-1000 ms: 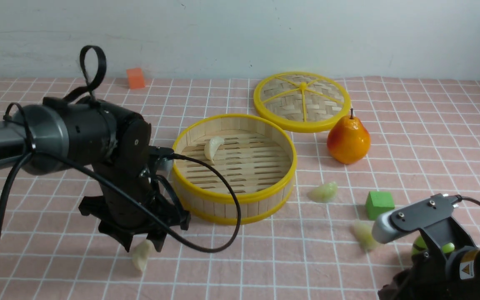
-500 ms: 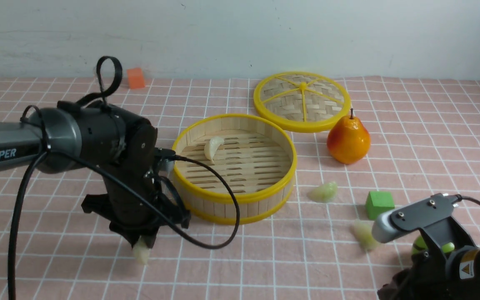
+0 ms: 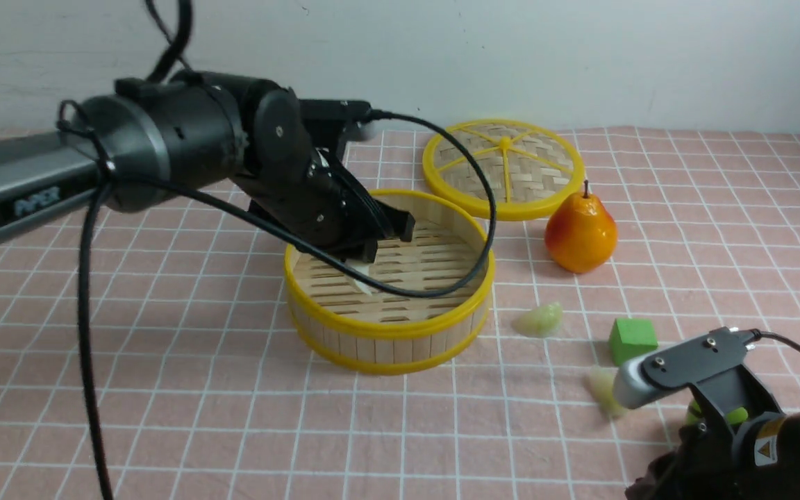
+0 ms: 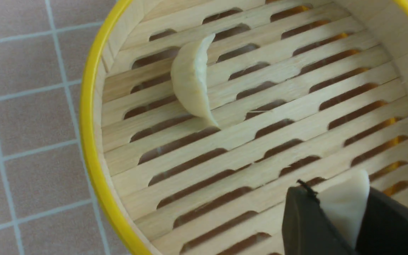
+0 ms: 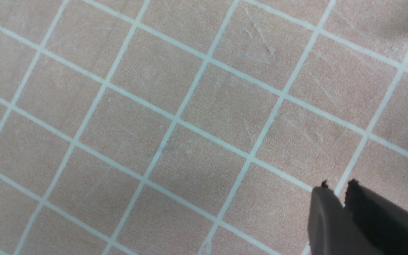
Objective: Put the dumplings into the steamer on the table with the pink tablecloth.
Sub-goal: 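Place the dumpling into the bamboo steamer basket with the left gripper, then reach for and grasp a dumpling lying on the table beside the steamer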
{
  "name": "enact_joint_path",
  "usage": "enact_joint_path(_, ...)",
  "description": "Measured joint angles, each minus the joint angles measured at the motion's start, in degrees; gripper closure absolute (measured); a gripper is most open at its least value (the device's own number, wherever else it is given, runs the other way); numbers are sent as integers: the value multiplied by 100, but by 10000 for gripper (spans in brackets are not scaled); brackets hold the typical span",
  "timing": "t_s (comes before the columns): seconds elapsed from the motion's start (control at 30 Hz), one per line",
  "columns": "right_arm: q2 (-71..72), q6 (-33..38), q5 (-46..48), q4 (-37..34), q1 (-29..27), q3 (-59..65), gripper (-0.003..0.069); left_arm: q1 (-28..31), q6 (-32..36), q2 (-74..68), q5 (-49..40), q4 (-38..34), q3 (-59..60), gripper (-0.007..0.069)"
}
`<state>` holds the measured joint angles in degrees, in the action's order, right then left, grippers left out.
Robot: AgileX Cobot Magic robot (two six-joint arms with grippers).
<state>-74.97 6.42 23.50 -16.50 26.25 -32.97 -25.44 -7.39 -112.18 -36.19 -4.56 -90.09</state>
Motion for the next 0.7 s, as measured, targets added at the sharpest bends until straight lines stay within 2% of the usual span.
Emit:
enact_joint_path(0.1, -59, 0, 0, -5, 0, 0, 573, 0, -97, -473, -6, 503, -149, 465)
enact_joint_path(0.2, -59, 0, -4, -10, 0, 0, 573, 0, -105, -543, -13, 575, -176, 449)
enact_joint_path(0.37, -59, 0, 66, -10, 0, -48, 572, 0, -135, -442, -139, 576, -189, 309)
enact_joint_path(0.47, -59, 0, 404, -10, 0, -273, 559, 0, -147, -126, -339, 576, -189, 282)
enact_joint_path(0.57, -108, -56, 978, 10, 0, -814, 531, 0, -147, 612, -569, 587, -189, 316)
enact_joint_path(0.63, -197, -133, 1281, 78, 0, -1236, 504, 0, -127, 1186, -749, 599, -183, 364)
enact_joint_path(0.67, -356, -210, 1498, 218, 0, -1681, 466, 0, -104, 1816, -905, 609, -134, 425)
enact_joint_path(0.7, -356, -210, 1512, 218, 0, -1737, 461, 0, -104, 1900, -918, 609, -123, 433)
